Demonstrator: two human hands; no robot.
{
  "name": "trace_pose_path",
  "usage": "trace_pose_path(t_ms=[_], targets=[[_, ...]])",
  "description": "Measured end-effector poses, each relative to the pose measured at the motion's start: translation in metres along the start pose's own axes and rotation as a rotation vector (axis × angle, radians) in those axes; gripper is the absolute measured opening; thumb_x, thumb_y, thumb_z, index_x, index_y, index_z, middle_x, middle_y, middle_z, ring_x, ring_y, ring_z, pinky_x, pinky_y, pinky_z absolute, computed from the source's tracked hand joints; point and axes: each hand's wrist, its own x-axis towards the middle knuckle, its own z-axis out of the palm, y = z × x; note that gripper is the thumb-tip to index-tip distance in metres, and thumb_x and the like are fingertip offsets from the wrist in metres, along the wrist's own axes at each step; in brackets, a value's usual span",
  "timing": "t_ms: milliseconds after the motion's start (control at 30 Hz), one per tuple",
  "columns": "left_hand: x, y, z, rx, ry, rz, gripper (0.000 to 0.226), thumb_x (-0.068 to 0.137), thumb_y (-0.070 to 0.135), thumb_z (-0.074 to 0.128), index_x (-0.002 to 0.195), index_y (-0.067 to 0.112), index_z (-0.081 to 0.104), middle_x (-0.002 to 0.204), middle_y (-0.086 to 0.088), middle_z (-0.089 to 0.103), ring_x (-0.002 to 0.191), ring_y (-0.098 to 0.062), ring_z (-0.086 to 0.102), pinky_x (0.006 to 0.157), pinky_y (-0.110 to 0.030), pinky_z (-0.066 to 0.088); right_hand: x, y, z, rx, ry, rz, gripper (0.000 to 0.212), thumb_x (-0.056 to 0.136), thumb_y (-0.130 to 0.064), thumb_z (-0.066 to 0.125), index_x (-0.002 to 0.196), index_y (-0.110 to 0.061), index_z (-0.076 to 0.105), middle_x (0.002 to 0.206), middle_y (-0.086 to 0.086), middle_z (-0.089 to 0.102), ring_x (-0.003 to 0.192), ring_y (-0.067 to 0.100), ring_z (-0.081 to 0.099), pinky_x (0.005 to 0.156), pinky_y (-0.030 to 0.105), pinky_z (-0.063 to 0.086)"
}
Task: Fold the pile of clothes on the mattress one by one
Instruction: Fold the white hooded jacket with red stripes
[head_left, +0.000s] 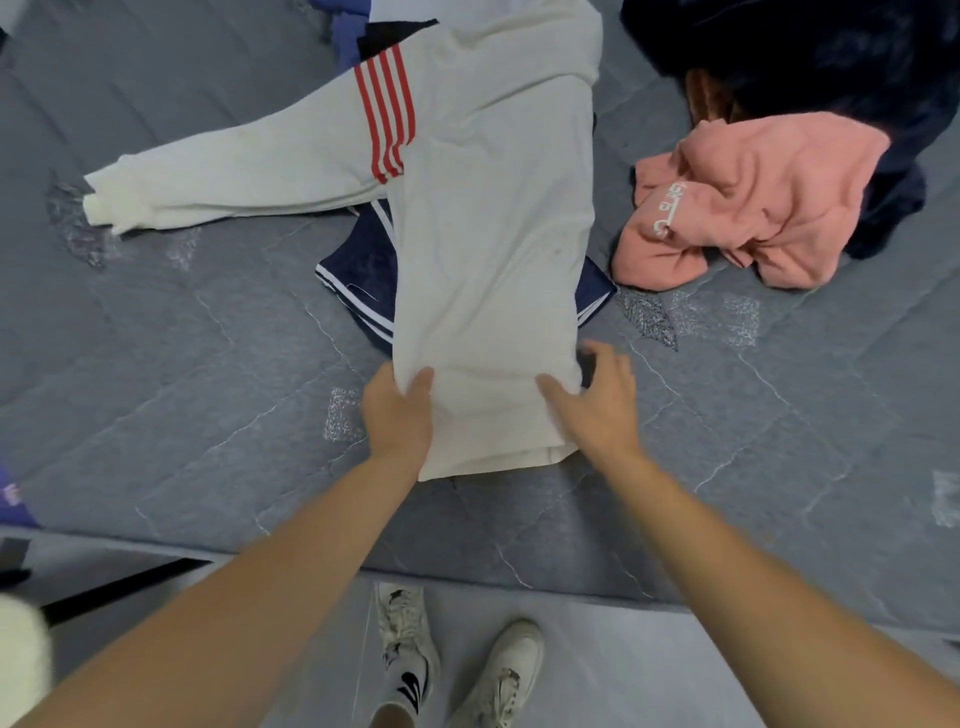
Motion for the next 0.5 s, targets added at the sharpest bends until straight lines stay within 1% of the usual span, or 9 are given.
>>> trace_pose_path(t_ms=[67, 133, 167, 200, 233, 300, 333, 433, 500], targets=[[0.001, -0.02, -0.012, 0.026, -0.055, -0.055, 0.01, 0.098, 0.024, 0.069, 0.093, 0.016, 0.07, 0.095, -0.005, 0.072, 0.092, -0.025, 0.069, 0.08, -0.038, 0.058, 0.009, 0.0, -0.005, 0.188, -0.153, 0.235, 0.04, 0.084, -0.037, 0.083, 0.113, -0.021, 0.061, 0.112, -0.001, 0.069, 0.1, 0.018, 0.066, 0.087, 0.035, 0.054], [-0.001, -0.034, -0.019, 0.05, -0.161, -0.09, 0.018, 0.091, 0.039, 0.074, 0.099, 0.023, 0.075, 0.109, -0.009, 0.071, 0.1, -0.026, 0.071, 0.089, -0.044, 0.06, 0.008, -0.001, -0.008, 0.317, -0.246, 0.301, 0.027, 0.084, -0.029, 0.086, 0.101, -0.023, 0.066, 0.103, -0.003, 0.074, 0.088, 0.011, 0.071, 0.074, 0.026, 0.058], [-0.002, -0.036, -0.021, 0.071, -0.187, -0.101, 0.026, 0.086, 0.048, 0.075, 0.103, 0.028, 0.075, 0.116, -0.01, 0.069, 0.104, -0.025, 0.07, 0.094, -0.045, 0.059, 0.005, -0.002, -0.008, 0.379, -0.277, 0.31, 0.026, 0.083, -0.026, 0.087, 0.101, -0.023, 0.069, 0.101, -0.005, 0.076, 0.086, 0.009, 0.072, 0.07, 0.022, 0.058], [-0.002, -0.038, -0.021, 0.062, -0.212, -0.105, 0.031, 0.084, 0.051, 0.075, 0.107, 0.031, 0.075, 0.121, -0.009, 0.067, 0.107, -0.023, 0.069, 0.096, -0.044, 0.058, 0.002, -0.002, -0.008, 0.423, -0.296, 0.314, 0.028, 0.082, -0.023, 0.088, 0.104, -0.021, 0.071, 0.099, -0.005, 0.077, 0.085, 0.008, 0.074, 0.069, 0.02, 0.059], [-0.002, -0.038, -0.021, 0.028, -0.24, -0.109, 0.03, 0.086, 0.046, 0.076, 0.111, 0.03, 0.074, 0.121, -0.008, 0.068, 0.107, -0.021, 0.069, 0.095, -0.041, 0.058, -0.001, -0.002, -0.009, 0.449, -0.306, 0.318, 0.031, 0.082, -0.019, 0.088, 0.108, -0.019, 0.071, 0.099, -0.005, 0.077, 0.086, 0.009, 0.074, 0.069, 0.02, 0.06], [-0.004, -0.031, -0.021, -0.035, -0.29, -0.143, 0.028, 0.095, 0.026, 0.074, 0.123, 0.022, 0.07, 0.116, -0.001, 0.072, 0.106, -0.018, 0.069, 0.087, -0.032, 0.058, -0.009, -0.002, -0.013, 0.463, -0.31, 0.324, 0.032, 0.084, -0.014, 0.086, 0.111, -0.02, 0.069, 0.1, -0.006, 0.077, 0.086, 0.008, 0.073, 0.069, 0.02, 0.06], [-0.005, -0.028, -0.022, -0.05, -0.328, -0.158, 0.029, 0.097, 0.021, 0.072, 0.126, 0.02, 0.068, 0.115, 0.002, 0.073, 0.105, -0.015, 0.069, 0.083, -0.027, 0.057, -0.012, -0.001, -0.016, 0.476, -0.304, 0.328, 0.032, 0.085, -0.012, 0.084, 0.112, -0.021, 0.069, 0.1, -0.007, 0.077, 0.087, 0.007, 0.073, 0.069, 0.02, 0.059], [-0.01, -0.021, -0.027, -0.066, -0.364, -0.099, 0.02, 0.1, 0.014, 0.066, 0.116, 0.026, 0.068, 0.11, 0.008, 0.073, 0.098, -0.008, 0.068, 0.074, -0.017, 0.055, -0.029, 0.007, -0.024, 0.529, -0.219, 0.315, 0.028, 0.087, -0.009, 0.081, 0.109, -0.021, 0.07, 0.096, -0.011, 0.078, 0.086, 0.005, 0.074, 0.069, 0.018, 0.057], [-0.017, -0.025, -0.028, -0.086, -0.309, -0.031, 0.023, 0.101, 0.009, 0.061, 0.115, 0.025, 0.069, 0.107, 0.008, 0.075, 0.094, -0.005, 0.069, 0.077, -0.017, 0.056, -0.043, 0.013, -0.022, 0.569, -0.16, 0.306, 0.027, 0.088, -0.006, 0.078, 0.109, -0.021, 0.07, 0.097, -0.01, 0.079, 0.085, 0.004, 0.074, 0.07, 0.017, 0.057]])
